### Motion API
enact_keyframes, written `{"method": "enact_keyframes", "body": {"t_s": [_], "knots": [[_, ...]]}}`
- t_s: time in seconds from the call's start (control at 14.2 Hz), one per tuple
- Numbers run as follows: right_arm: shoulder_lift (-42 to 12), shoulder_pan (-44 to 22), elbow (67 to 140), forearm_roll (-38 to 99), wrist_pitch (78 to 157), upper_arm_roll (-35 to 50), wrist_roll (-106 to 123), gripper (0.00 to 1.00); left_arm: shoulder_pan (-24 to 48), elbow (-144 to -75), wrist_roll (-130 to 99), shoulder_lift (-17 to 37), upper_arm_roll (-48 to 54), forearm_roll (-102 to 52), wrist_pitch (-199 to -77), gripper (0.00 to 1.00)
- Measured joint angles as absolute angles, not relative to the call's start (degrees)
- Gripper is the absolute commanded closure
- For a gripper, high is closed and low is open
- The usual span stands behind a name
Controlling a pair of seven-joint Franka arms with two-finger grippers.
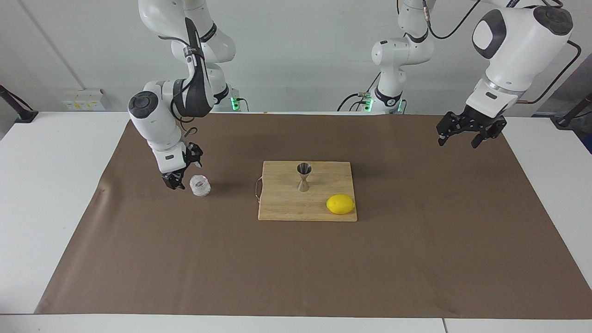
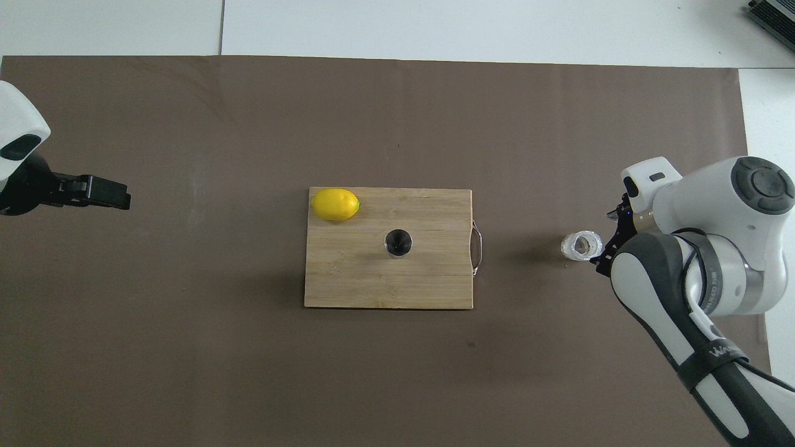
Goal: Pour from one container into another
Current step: 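Grasp the small white cup with the right gripper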
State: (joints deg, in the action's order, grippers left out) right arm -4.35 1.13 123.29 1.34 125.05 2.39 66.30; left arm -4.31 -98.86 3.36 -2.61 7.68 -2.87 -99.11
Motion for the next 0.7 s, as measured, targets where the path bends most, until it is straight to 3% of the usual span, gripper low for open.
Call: {"method": "enact_keyframes", "body": {"t_s": [0.7], "knots": [[-6.3, 0.9, 128.3, 1.3, 135.1, 2.6, 82.4, 0.00, -5.1, -93.8, 3.4, -4.5, 7.6, -1.9, -93.0, 0.00]]}}
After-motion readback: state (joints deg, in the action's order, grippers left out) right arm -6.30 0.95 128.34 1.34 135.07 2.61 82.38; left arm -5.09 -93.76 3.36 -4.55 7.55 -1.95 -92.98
